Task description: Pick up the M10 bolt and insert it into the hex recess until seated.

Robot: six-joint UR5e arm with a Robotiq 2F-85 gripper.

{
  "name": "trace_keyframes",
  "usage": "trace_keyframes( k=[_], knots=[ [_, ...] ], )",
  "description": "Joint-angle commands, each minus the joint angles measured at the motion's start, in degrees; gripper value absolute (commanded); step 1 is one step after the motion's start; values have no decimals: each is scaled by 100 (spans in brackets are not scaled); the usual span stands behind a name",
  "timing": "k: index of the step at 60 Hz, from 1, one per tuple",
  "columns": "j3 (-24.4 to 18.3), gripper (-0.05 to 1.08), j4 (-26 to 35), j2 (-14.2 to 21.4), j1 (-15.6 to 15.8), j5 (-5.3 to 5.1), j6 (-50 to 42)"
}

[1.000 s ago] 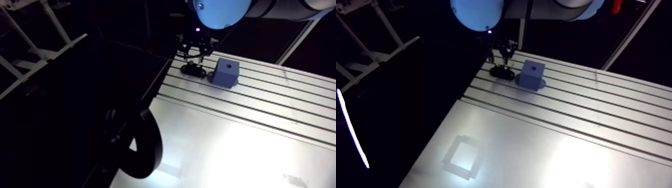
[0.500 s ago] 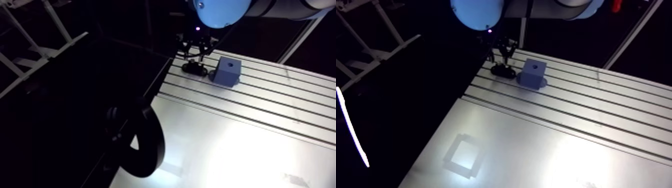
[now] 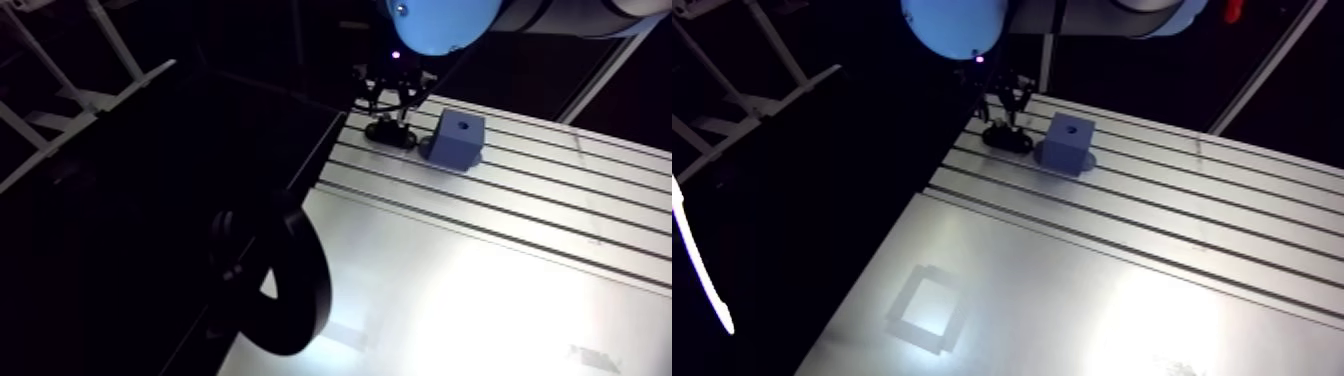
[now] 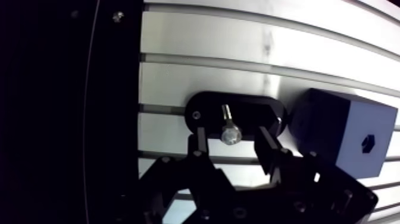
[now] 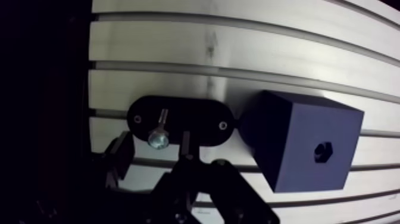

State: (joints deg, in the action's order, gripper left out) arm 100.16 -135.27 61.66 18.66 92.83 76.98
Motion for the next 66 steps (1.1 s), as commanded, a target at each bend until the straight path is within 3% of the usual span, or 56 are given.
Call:
trace_keyframes(
  k=[1, 66],
  knots=[
    [7, 49, -6, -28, 7, 2, 6],
    [26, 57, -14, -37, 7, 22, -3]
  ],
)
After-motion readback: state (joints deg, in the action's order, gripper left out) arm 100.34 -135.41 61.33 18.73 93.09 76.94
